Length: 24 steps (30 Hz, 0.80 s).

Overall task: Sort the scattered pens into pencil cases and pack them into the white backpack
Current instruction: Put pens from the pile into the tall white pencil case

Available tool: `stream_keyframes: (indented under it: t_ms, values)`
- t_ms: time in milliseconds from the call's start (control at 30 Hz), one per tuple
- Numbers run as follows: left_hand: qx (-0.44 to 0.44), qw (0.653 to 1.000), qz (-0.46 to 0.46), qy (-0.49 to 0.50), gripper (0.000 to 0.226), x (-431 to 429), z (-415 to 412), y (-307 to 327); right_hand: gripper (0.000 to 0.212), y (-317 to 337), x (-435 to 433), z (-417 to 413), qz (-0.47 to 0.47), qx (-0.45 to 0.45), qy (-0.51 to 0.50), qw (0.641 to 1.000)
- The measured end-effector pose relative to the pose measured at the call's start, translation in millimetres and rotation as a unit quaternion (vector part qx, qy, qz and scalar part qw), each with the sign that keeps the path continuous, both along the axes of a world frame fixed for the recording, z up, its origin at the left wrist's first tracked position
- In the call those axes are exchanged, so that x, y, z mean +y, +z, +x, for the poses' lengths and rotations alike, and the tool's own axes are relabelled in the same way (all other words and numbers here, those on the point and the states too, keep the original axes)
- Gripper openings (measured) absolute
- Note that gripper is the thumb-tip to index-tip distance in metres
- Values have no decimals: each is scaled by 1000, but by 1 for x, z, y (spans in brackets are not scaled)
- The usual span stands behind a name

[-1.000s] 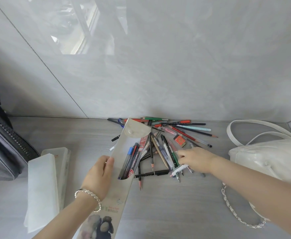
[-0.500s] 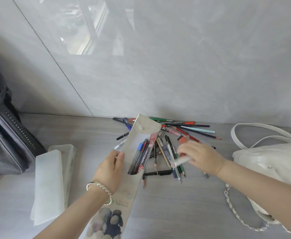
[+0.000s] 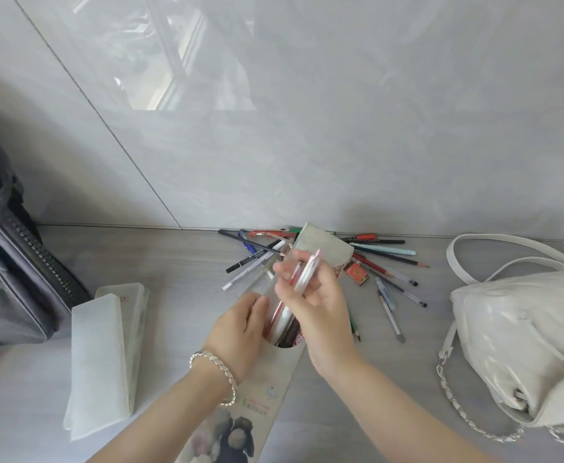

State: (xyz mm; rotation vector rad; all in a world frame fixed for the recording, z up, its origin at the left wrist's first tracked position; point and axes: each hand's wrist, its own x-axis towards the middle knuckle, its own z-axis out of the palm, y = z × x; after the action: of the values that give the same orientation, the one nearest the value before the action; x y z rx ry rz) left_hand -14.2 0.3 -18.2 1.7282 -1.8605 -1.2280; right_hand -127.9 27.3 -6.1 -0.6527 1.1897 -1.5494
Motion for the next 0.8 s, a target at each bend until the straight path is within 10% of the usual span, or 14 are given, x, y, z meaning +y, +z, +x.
stream_keyframes:
  t_ms: [167,333,467,567,667,800]
  values:
    - [-21,1000,-5,9,36,-3,10,-3,12,-10,-6,-10,-18,319,-28,947]
    - [-27,999,8,21,37,-3,13,-6,38,-47,3,-2,-57,720,106,683]
    - [-35,998,10,50,33,-7,17,-10,23,-42,-1,-20,-165,596,103,779]
    - [-43,996,7,79,34,-14,23,-12,20,-36,-3,-47,-40,532,-2,846]
    - [-46,995,1,91,34,-19,29,-13,20,-51,-10,-80,231,530,75,812]
    - [-50,994,4,93,34,-19,32,-13,24,-78,-24,-86,330,574,178,728]
